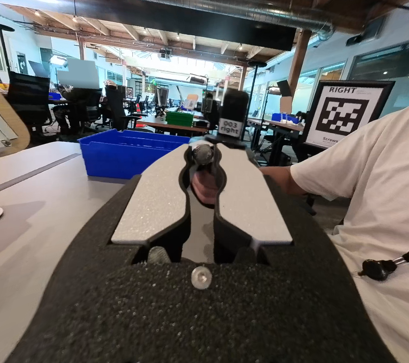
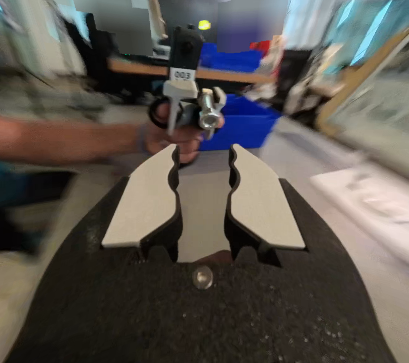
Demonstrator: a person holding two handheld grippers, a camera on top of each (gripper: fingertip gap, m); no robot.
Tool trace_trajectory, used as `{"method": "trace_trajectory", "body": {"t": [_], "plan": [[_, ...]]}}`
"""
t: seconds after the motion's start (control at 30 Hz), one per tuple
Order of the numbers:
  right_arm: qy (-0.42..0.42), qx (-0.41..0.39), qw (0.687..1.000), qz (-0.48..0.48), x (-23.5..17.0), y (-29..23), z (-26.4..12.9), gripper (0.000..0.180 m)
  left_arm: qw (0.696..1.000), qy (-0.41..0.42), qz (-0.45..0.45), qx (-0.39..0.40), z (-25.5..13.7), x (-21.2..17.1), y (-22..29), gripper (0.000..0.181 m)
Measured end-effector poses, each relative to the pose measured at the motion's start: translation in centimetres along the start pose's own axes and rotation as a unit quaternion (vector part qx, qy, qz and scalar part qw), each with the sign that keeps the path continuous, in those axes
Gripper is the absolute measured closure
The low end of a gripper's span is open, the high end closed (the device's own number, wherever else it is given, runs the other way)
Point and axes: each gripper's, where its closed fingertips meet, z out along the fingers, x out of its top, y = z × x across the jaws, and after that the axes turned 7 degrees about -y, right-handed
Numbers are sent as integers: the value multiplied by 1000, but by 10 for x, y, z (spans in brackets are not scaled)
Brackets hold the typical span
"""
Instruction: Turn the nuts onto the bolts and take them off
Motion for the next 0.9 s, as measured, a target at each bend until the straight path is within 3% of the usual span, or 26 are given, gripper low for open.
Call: {"method": "trace_trajectory", "body": {"t": [0.1,0.2,0.27,0.37,0.7,0.8,0.9], "plan": [[26,-140,961,-235,15,12,-15,143,1000,5,-13,-13,1,0,2,163],[14,-189,893,-408,17,5,-13,144,999,10,-30,-28,3,-2,3,163],[25,-199,854,-481,18,-3,-11,148,998,13,-44,-41,4,-3,5,163],[43,-192,836,-513,22,-10,-7,154,996,16,-58,-59,5,-4,8,163],[73,-149,875,-454,27,-9,5,161,994,24,-71,-82,5,-3,13,163],[84,-121,920,-363,29,-8,5,162,996,21,-55,-73,4,-1,13,163],[94,-47,977,-184,29,-5,6,162,998,14,-28,-47,4,-1,11,163]]}}
